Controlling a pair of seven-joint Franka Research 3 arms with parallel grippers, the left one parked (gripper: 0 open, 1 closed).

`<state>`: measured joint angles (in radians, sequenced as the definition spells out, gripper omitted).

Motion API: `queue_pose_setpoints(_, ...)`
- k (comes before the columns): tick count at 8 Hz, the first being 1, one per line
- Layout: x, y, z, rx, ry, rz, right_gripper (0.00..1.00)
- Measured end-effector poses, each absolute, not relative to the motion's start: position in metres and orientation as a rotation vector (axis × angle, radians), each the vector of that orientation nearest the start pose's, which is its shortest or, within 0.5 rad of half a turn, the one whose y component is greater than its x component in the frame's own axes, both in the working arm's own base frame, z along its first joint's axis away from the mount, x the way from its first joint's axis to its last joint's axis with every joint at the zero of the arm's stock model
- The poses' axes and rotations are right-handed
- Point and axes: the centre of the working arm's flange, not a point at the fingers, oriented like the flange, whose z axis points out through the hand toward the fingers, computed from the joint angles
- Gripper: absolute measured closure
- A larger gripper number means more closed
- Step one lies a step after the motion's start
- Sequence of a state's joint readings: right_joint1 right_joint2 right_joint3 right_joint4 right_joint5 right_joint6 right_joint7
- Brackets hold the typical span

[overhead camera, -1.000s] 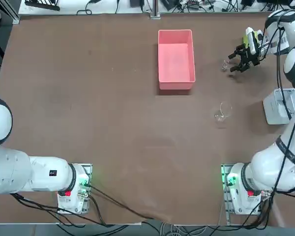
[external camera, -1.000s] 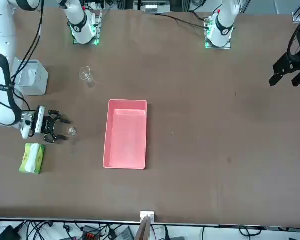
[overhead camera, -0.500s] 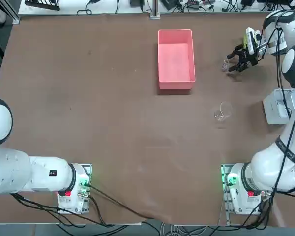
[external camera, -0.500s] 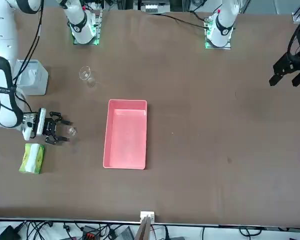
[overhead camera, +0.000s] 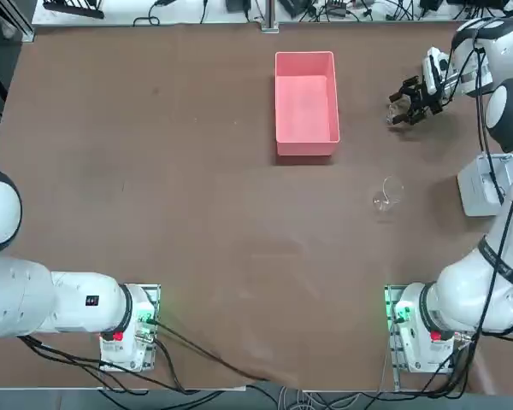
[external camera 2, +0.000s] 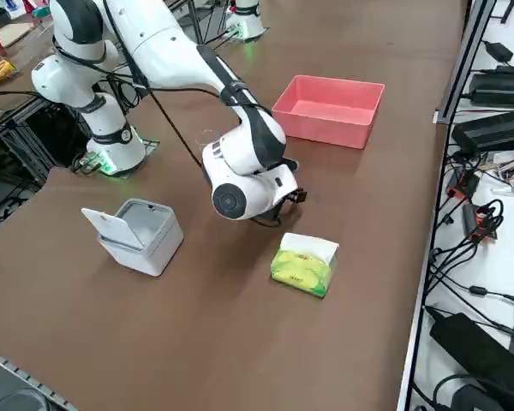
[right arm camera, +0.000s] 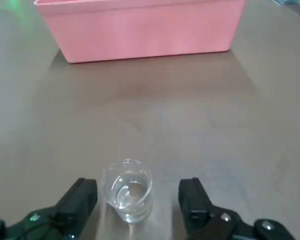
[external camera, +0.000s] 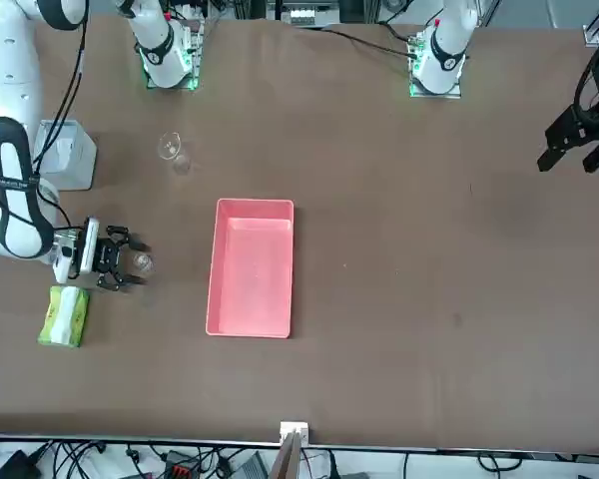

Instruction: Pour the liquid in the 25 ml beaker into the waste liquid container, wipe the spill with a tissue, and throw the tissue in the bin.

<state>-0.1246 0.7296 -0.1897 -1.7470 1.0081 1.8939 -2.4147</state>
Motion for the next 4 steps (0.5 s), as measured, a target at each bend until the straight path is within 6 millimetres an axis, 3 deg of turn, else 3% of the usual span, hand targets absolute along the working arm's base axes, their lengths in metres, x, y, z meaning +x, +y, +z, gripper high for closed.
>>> queue_pose_setpoints(4, 0.6037, -0.1252, 0.1366, -1.772, -1.635, -0.733, 0.00)
